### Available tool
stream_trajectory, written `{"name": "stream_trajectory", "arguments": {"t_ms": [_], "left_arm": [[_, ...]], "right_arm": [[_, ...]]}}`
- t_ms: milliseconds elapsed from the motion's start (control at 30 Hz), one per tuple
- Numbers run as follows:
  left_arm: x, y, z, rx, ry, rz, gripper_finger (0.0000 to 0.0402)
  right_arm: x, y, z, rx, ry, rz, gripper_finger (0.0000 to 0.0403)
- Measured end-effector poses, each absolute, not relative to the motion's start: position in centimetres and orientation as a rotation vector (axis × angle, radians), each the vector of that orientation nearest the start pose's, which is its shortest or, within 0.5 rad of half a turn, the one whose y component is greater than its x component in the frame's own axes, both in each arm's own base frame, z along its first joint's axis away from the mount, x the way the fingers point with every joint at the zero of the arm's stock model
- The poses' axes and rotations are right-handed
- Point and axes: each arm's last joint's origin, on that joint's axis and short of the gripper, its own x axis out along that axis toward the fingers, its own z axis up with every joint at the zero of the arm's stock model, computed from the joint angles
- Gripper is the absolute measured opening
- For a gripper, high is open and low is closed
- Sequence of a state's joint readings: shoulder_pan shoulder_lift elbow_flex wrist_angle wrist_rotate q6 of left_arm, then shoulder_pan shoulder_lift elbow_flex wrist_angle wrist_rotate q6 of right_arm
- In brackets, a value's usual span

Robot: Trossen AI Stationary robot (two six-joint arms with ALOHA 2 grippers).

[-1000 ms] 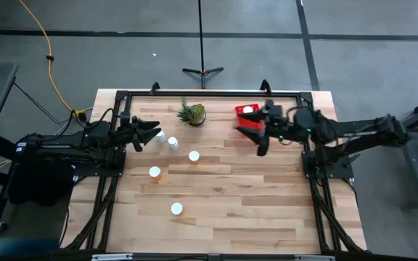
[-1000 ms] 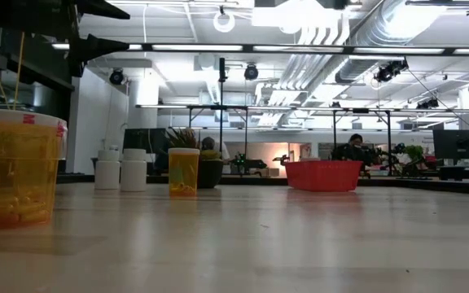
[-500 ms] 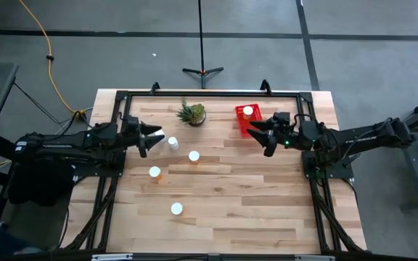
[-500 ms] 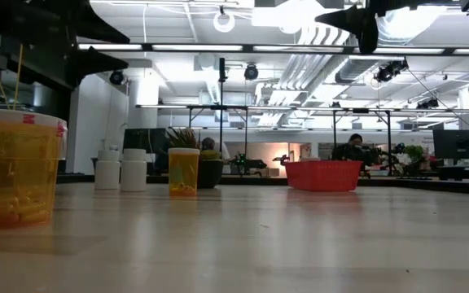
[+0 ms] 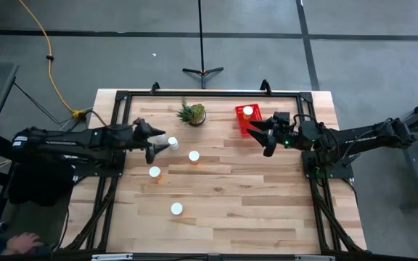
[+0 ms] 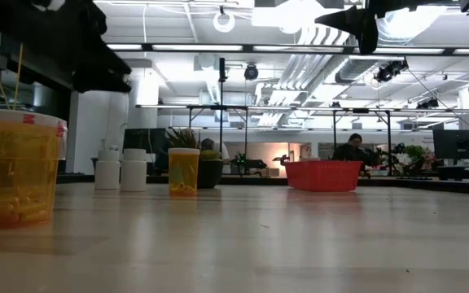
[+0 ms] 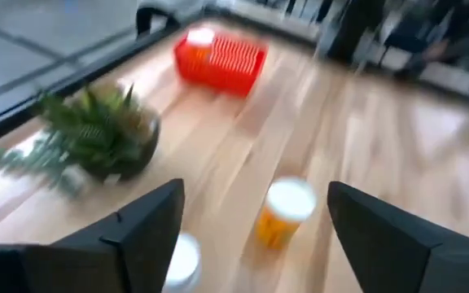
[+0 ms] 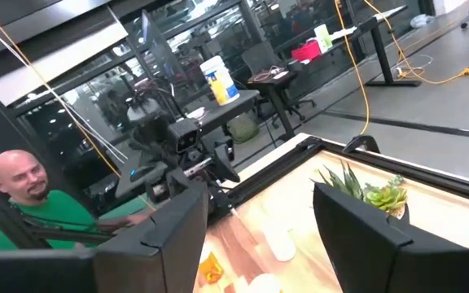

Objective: Pick and place pill bottles into a basket
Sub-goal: Put the top white pill bottle into the bin

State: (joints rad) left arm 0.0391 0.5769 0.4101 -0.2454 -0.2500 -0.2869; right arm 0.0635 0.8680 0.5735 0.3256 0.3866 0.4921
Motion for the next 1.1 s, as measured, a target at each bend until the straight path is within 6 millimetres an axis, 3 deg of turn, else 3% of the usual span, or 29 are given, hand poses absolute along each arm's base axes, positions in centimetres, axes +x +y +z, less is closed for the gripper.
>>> {"name": "stream_trajectory", "arguments": {"t_ms": [167,400,667,900,1100], "left_arm": [[14.1,1.3,24.0,-0.179,0.603,0.374,0.0361],[14.7,1.7,24.0,-0.144,0.852,0.479,0.0326],[15.2,4.9,22.9,-0.317,1.015,0.52,0.03],[15.6,7.7,24.0,-0.394,1.005,0.472,0.0328],[16.6,10.0,24.3,-0.463,1.087,0.539,0.0384]], "right_arm": [[19.6,0.1,29.4,0.49,-0.103,-0.321,0.0216],[19.6,0.1,29.1,0.481,-0.077,-0.351,0.0216],[19.6,0.1,29.0,0.479,-0.066,-0.352,0.0216],[19.6,0.1,29.0,0.48,-0.067,-0.349,0.0216],[19.6,0.1,29.0,0.479,-0.065,-0.35,0.0216]]}}
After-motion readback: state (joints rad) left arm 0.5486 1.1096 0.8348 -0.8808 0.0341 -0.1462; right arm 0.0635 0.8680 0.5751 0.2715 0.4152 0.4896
